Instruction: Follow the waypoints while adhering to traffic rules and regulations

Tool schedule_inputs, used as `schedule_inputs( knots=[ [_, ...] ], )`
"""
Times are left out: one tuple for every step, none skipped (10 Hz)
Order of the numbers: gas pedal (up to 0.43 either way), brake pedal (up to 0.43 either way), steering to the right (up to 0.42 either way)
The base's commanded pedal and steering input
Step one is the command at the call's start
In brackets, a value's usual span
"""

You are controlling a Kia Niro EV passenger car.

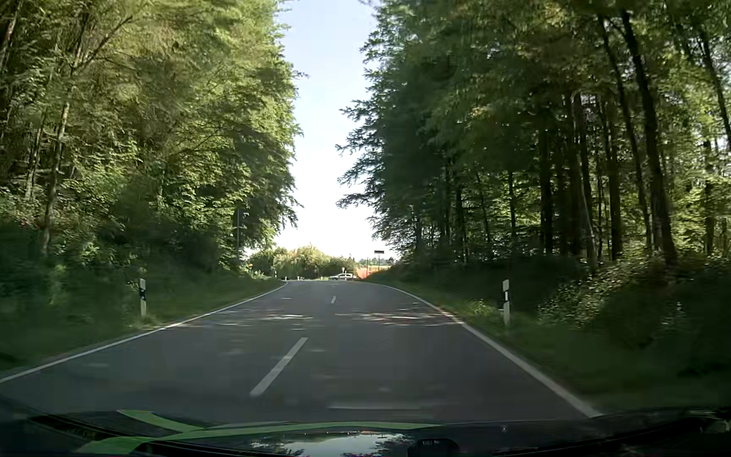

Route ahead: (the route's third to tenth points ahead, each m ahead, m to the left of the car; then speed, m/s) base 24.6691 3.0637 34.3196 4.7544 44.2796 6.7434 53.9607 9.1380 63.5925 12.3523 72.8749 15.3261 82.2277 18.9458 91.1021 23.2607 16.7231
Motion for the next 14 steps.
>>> schedule_inputs(
  knots=[
    [0.24, 0.0, -0.028],
    [0.24, 0.0, -0.028],
    [0.24, 0.0, -0.028],
    [0.24, 0.0, -0.028],
    [0.24, 0.0, -0.027],
    [0.228, 0.0, -0.027],
    [0.228, 0.0, -0.026],
    [0.228, 0.0, -0.026],
    [0.22, 0.0, -0.025],
    [0.209, 0.0, -0.025],
    [0.197, 0.0, -0.024],
    [0.197, 0.0, -0.022],
    [0.197, 0.0, -0.021],
    [0.197, 0.0, -0.021]
  ],
)
